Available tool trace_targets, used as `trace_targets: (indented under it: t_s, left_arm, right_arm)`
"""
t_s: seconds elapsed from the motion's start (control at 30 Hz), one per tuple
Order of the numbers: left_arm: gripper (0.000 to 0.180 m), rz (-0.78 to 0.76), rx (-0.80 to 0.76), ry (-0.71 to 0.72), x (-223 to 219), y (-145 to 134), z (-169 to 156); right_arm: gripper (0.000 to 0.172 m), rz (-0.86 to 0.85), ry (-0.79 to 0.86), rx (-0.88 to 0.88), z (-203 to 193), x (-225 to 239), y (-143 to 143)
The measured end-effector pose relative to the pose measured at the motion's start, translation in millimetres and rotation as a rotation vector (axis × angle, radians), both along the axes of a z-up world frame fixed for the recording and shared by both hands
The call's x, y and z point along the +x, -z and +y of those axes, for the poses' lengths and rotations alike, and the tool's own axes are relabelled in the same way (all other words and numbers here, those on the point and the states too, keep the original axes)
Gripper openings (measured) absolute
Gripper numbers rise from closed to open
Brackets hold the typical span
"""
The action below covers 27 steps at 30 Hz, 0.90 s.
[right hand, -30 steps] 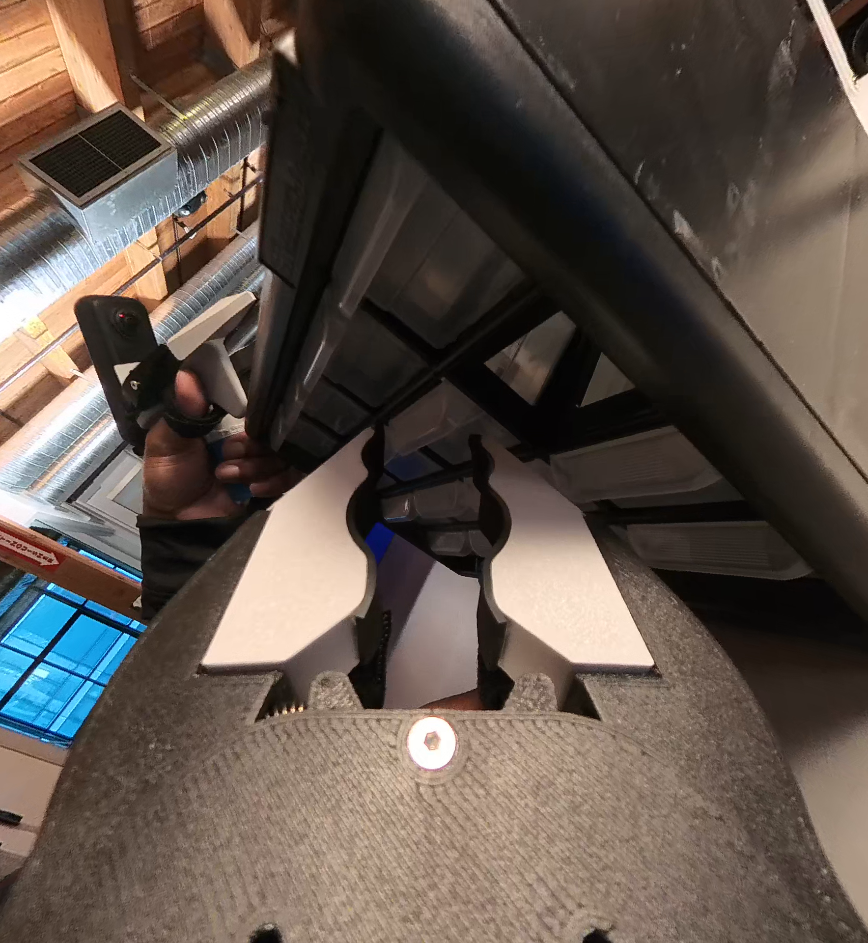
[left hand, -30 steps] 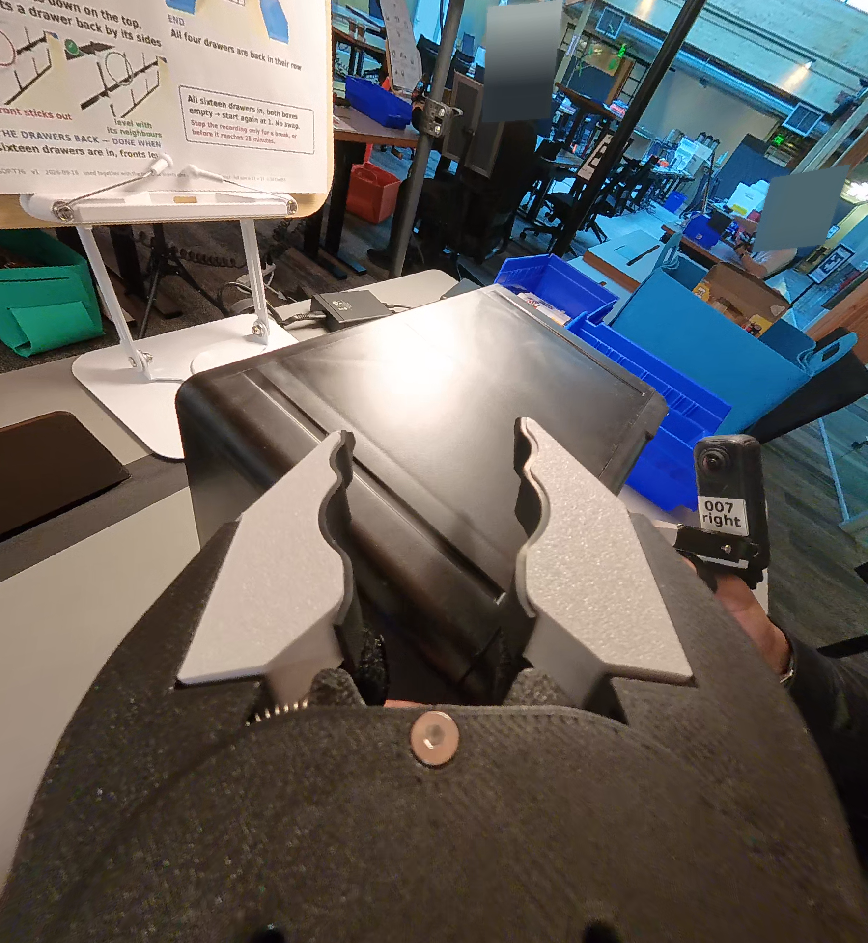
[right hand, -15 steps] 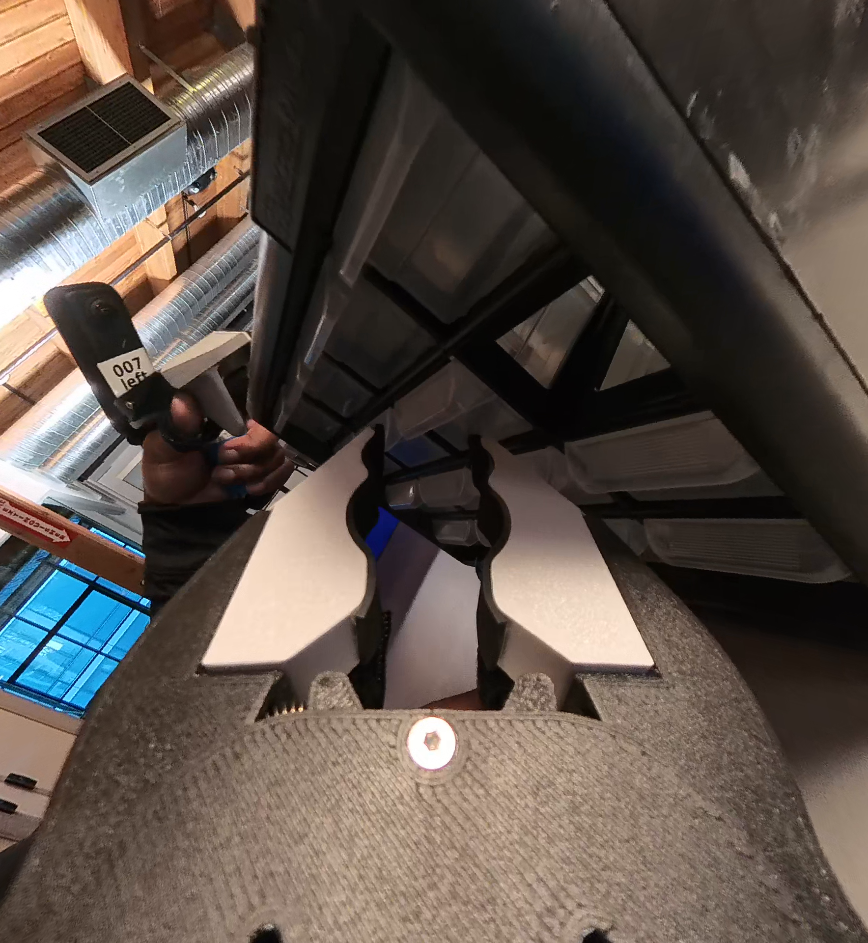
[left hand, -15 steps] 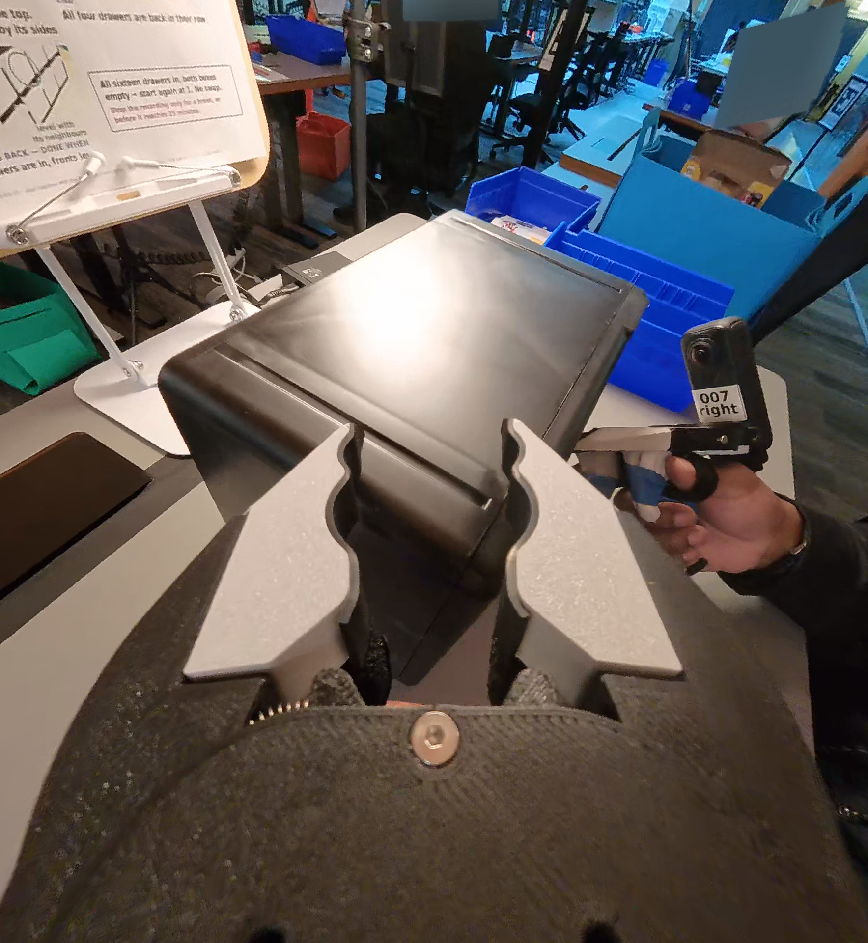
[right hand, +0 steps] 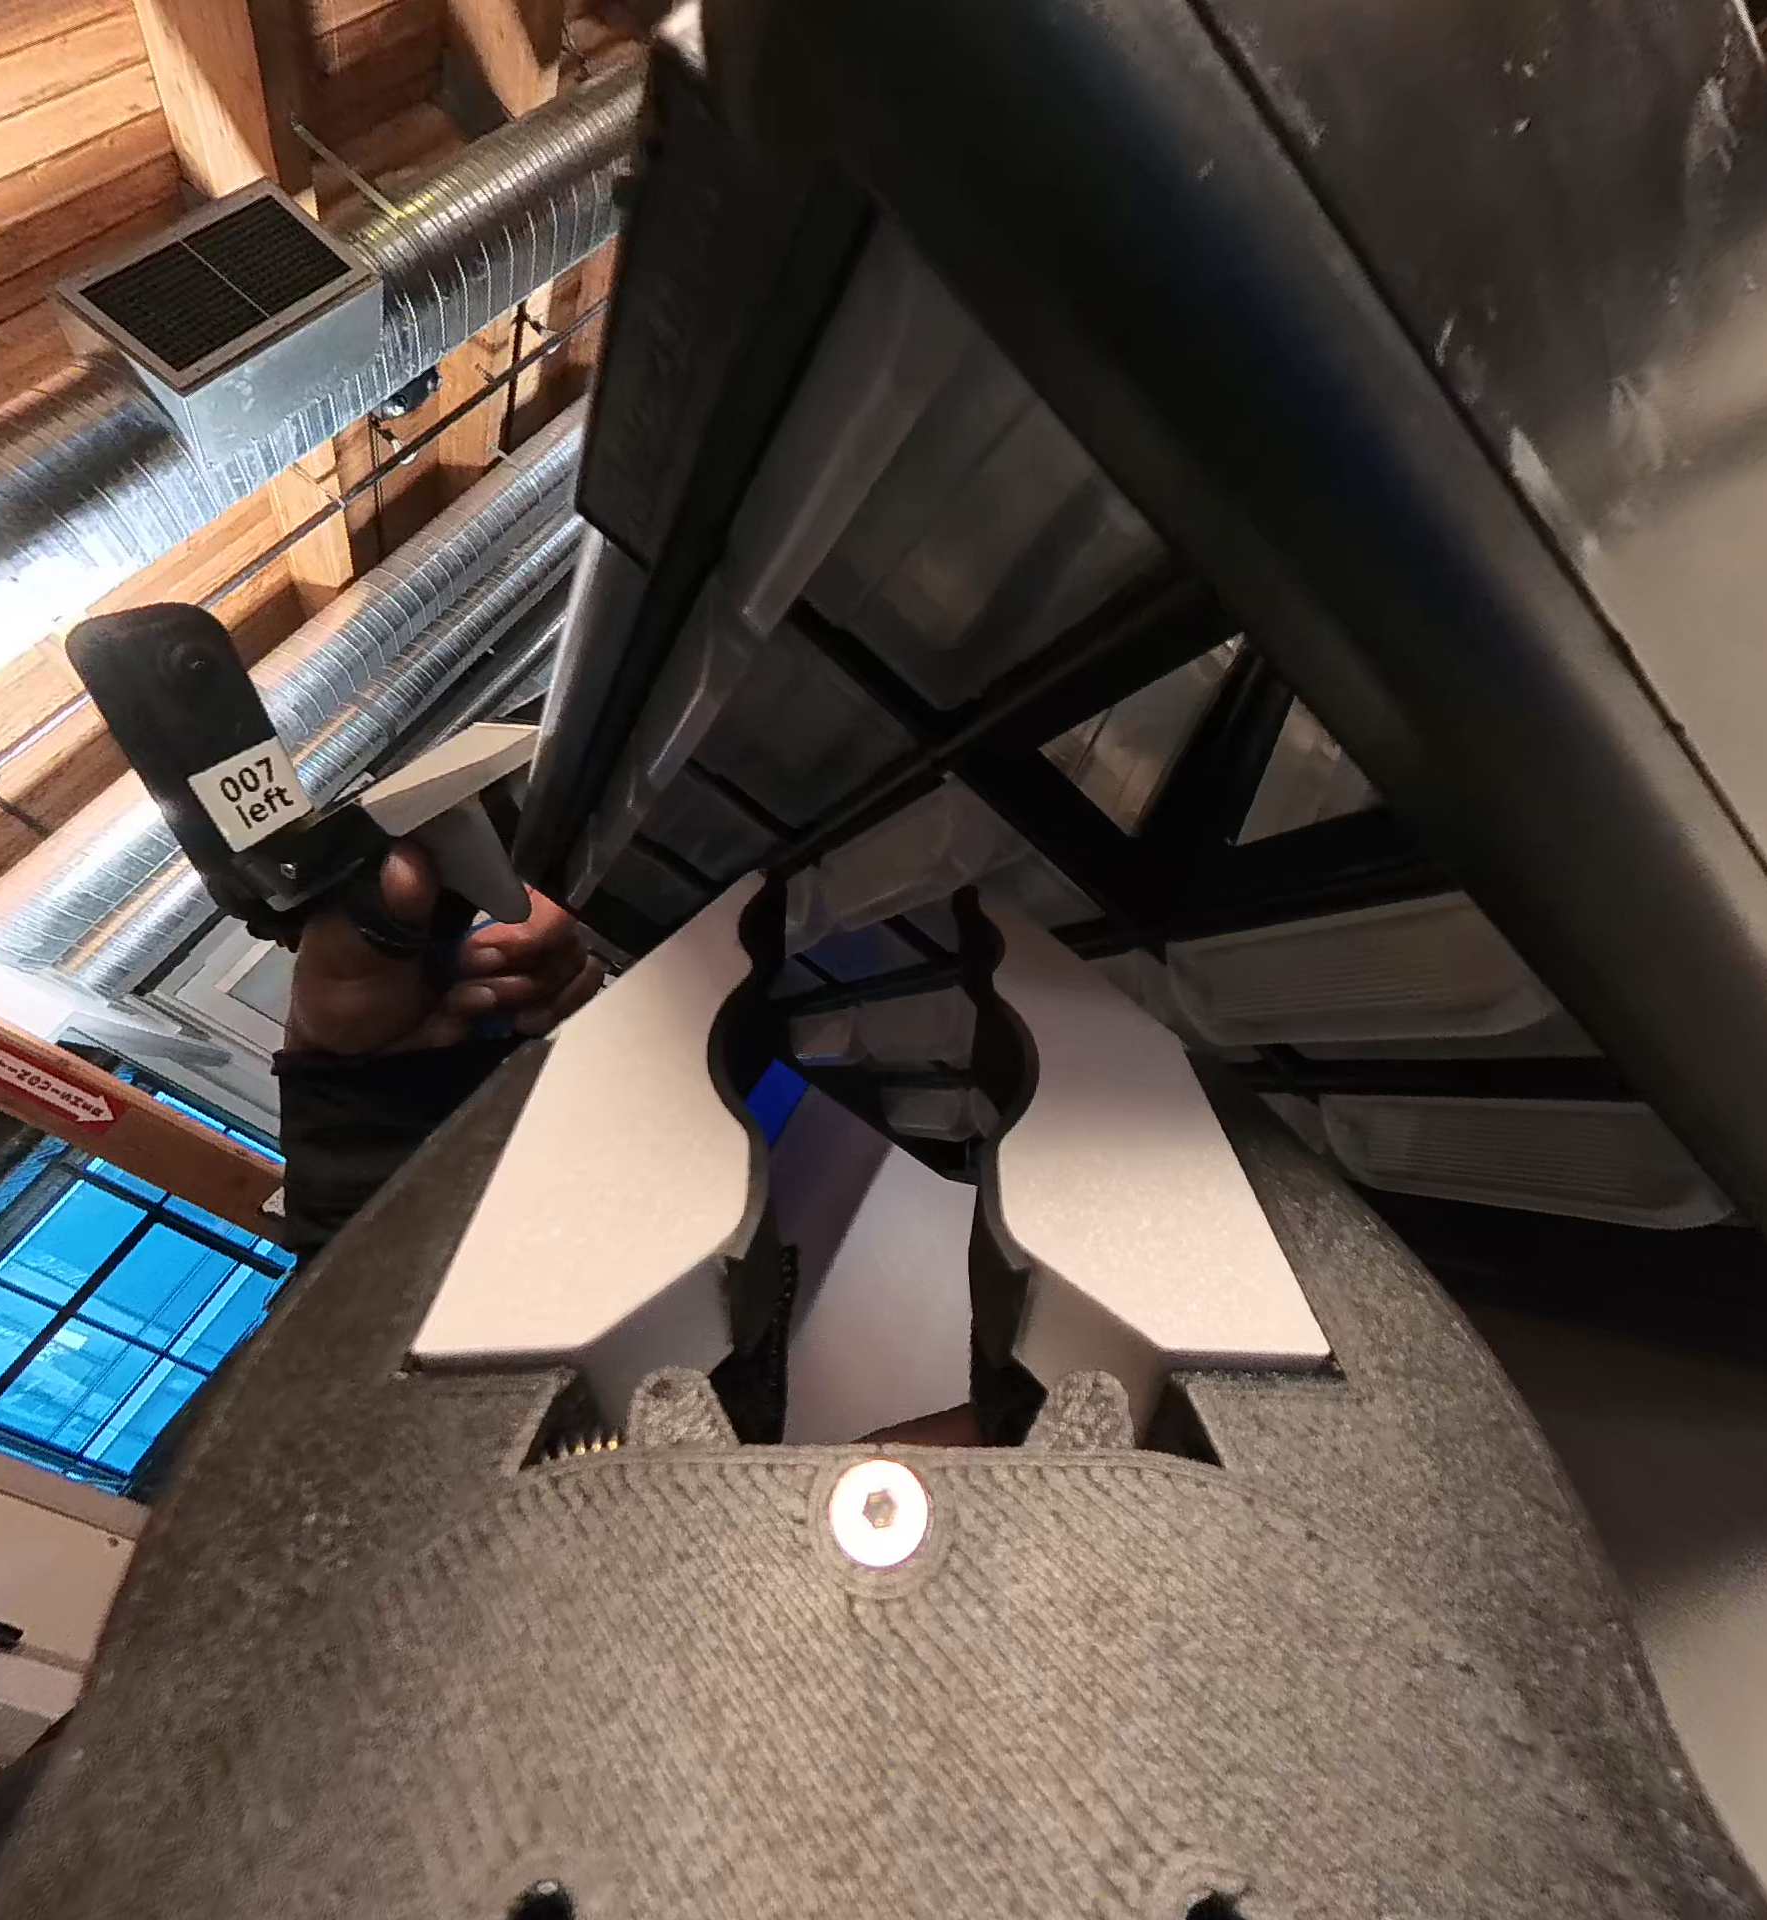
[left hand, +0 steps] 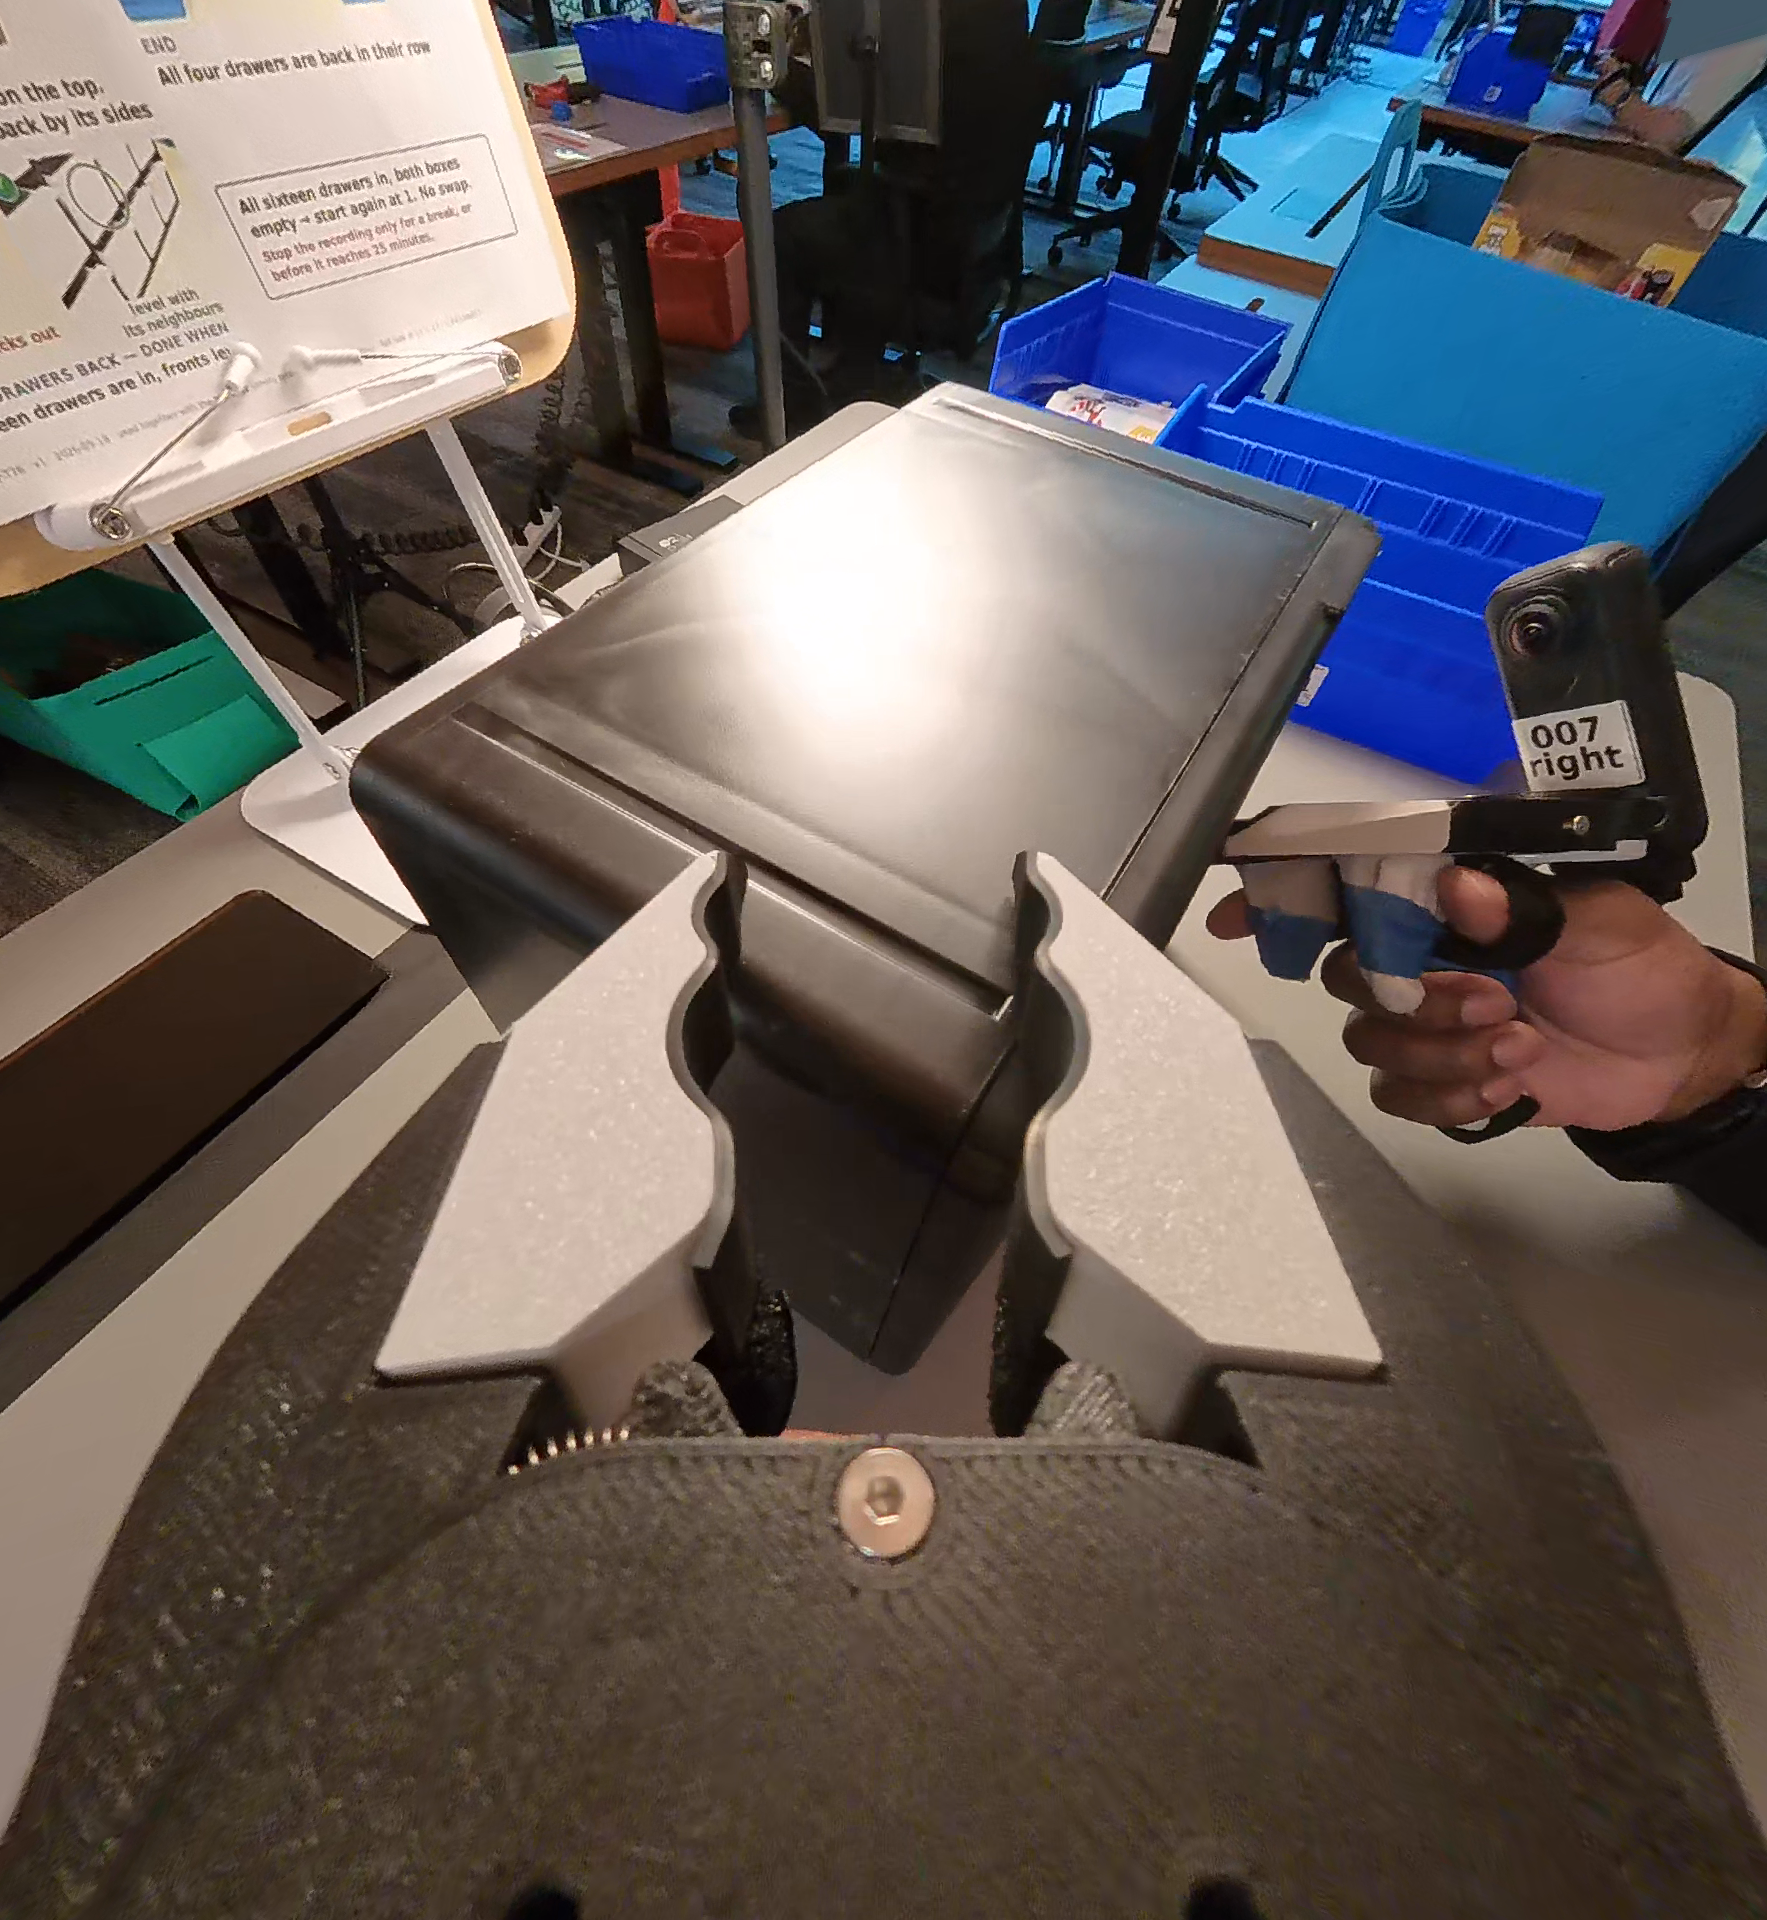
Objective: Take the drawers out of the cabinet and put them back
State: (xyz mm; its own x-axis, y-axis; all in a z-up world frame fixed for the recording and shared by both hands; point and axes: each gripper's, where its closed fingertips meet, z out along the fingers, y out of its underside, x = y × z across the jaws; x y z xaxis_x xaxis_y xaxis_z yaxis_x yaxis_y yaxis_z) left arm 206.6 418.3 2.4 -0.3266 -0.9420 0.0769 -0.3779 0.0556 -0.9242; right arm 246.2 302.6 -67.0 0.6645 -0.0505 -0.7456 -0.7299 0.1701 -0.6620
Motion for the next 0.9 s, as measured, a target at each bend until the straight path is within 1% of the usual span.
trace_targets:
  t_s: [0.27, 0.4, 0.43, 0.47, 0.5, 0.53, 0.57, 0.6, 0.67, 0.9]
  left_arm:
    - [0.054, 0.013, 0.036, -0.017, 0.2, 1.5, -0.1]
    - [0.054, 0.012, 0.039, -0.017, 0.4, 1.5, -0.5]
    - [0.054, 0.011, 0.037, -0.015, 0.4, 1.5, -0.6]
    - [0.054, 0.010, 0.036, -0.014, 0.5, 1.5, -0.8]
    - [0.054, 0.010, 0.034, -0.014, 0.4, 1.4, -0.9]
    - [0.054, 0.009, 0.032, -0.012, 0.5, 1.3, -1.1]
    - [0.053, 0.009, 0.029, -0.008, 0.4, 1.4, -1.8]
    - [0.050, 0.011, 0.025, 0.001, 0.4, 1.8, -3.6]
    - [0.051, 0.012, 0.024, 0.003, 0.8, 2.1, -4.4]
    - [0.050, 0.013, 0.021, 0.003, 0.7, 1.8, -4.2]
  right_arm:
    - [0.033, 0.025, 0.015, 0.001, 2.3, 0.2, 7.9]
    - [0.018, -0.005, 0.039, 0.037, 2.7, 2.6, 6.2]
    - [0.010, -0.010, 0.032, 0.062, 2.7, 0.5, 4.3]
    - [0.009, -0.010, 0.033, 0.083, 1.9, -1.1, 3.2]
    - [0.012, -0.014, 0.032, 0.100, 0.7, -3.6, 3.0]
    - [0.008, -0.016, 0.031, 0.114, -1.3, -6.7, 3.4]
    - [0.011, -0.016, 0.025, 0.135, -4.4, -11.1, 3.1]
    - [0.010, -0.013, 0.016, 0.154, -8.3, -16.8, 2.9]
    - [0.009, -0.016, 0.003, 0.182, -18.1, -29.8, 2.5]
    - [0.009, -0.061, -0.017, 0.175, -40.4, -58.4, 3.3]
